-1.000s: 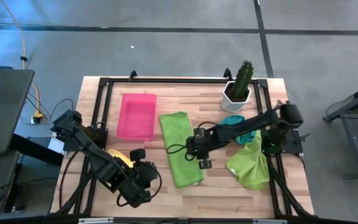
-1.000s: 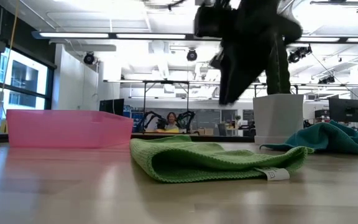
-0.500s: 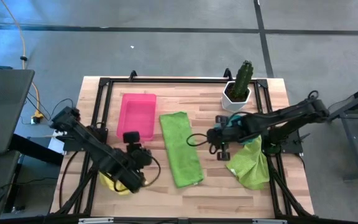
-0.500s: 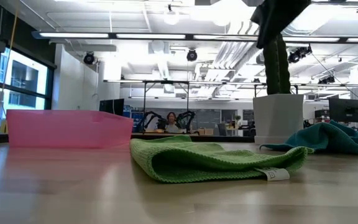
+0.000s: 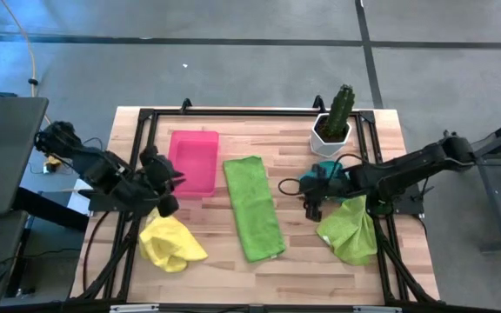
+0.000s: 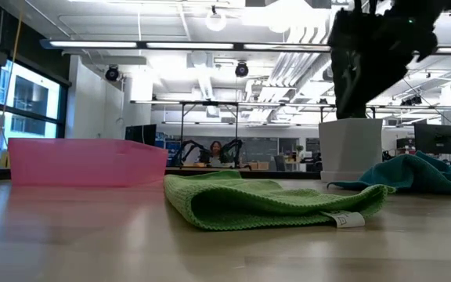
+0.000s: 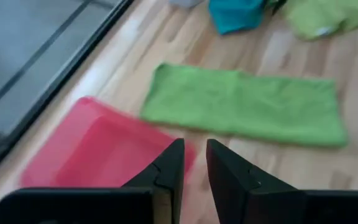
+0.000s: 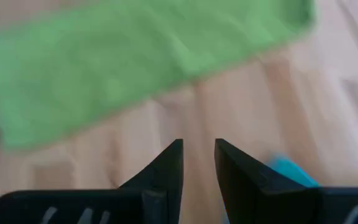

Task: Roll microfiber towels into tight, uniform cylinder then place into a basket
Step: Roll the green microfiber cloth

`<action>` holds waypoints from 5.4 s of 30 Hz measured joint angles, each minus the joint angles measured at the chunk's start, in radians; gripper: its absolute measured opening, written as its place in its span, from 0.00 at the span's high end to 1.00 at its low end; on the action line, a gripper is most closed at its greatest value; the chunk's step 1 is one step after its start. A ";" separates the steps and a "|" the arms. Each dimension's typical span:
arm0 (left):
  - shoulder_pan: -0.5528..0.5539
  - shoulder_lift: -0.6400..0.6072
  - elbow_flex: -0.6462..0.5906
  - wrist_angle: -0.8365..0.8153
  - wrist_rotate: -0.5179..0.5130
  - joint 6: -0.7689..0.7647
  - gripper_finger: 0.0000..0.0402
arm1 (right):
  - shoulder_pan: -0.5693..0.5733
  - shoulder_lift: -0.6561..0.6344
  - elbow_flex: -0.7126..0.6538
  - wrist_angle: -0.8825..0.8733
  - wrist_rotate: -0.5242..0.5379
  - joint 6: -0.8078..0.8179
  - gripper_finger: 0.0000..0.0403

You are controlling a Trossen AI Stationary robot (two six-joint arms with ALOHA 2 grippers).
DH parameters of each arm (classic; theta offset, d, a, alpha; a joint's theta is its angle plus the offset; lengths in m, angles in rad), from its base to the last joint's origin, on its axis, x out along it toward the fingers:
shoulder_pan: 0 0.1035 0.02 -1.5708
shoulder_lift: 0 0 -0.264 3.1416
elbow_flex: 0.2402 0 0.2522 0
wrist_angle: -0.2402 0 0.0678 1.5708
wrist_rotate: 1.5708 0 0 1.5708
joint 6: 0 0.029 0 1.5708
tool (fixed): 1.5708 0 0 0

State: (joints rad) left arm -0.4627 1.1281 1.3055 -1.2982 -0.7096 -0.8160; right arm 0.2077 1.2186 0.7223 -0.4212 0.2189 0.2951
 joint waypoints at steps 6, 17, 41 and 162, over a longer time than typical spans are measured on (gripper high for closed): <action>-0.002 -0.008 -0.290 0.511 0.026 0.200 0.80 | 0.018 0.018 -0.165 0.511 -0.156 -0.158 0.79; -0.001 0.318 -0.473 1.226 0.128 0.554 0.66 | 0.077 0.126 -0.205 0.696 -0.168 -0.202 0.76; 0.048 0.657 -0.420 1.562 0.411 0.550 0.67 | 0.202 0.359 -0.109 0.829 -0.168 -0.042 0.69; -0.046 0.882 -0.415 1.766 0.293 0.395 0.97 | 0.290 0.581 -0.016 0.698 -0.124 -0.224 0.97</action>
State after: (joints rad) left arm -0.5087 2.0098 0.8909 0.4674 -0.4166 -0.4208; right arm 0.4973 1.7992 0.7067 0.2768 0.0950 0.0713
